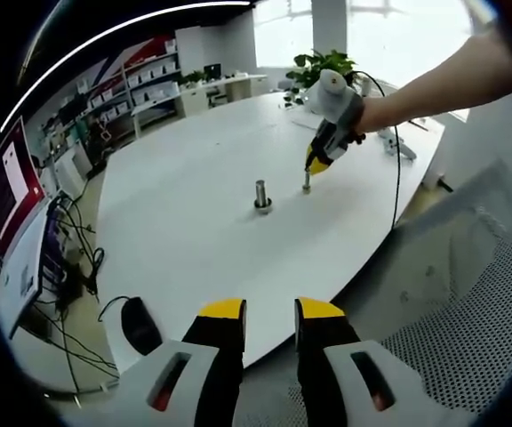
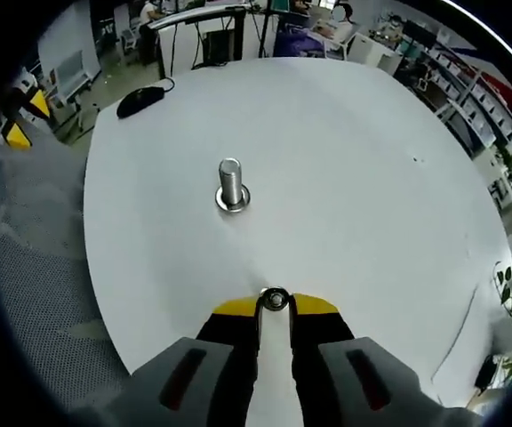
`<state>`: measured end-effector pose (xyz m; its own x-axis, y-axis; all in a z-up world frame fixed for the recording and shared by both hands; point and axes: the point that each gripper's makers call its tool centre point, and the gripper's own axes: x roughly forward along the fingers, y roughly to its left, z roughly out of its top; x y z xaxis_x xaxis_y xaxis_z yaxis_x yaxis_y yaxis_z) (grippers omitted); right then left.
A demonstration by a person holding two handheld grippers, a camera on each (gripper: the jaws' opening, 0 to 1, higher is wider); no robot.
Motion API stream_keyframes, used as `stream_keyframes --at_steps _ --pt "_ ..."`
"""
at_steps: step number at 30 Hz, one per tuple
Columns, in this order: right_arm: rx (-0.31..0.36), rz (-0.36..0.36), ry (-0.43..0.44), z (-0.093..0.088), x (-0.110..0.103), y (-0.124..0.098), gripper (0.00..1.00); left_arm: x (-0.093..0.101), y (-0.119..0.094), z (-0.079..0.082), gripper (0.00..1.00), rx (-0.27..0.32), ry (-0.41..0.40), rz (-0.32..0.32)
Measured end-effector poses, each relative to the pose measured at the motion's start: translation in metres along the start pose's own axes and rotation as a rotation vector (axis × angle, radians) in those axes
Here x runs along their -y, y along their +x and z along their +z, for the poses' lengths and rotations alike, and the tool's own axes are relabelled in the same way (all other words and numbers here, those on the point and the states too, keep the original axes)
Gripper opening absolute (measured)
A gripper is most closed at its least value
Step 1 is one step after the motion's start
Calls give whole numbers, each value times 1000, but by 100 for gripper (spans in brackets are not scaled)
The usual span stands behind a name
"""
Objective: Place the washer onto the threaded stud by aligning its center hole with the stud, sliding it down to the base, and recovering from edge contact or off-axis alignment until the washer reaches the visible bottom stop.
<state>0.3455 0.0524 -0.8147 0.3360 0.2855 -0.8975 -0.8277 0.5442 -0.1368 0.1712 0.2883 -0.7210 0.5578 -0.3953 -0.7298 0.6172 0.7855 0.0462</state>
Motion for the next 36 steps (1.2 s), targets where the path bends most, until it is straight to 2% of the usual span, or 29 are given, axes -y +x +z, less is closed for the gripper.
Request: stream_keyframes --at_steps 21,36 --pt "-65 42 18 -14 2 37 14 1 2 -5 19 -28 -3 -7" --pt "-49 59 57 -17 -1 38 16 3 4 -9 20 -50 1 -11"
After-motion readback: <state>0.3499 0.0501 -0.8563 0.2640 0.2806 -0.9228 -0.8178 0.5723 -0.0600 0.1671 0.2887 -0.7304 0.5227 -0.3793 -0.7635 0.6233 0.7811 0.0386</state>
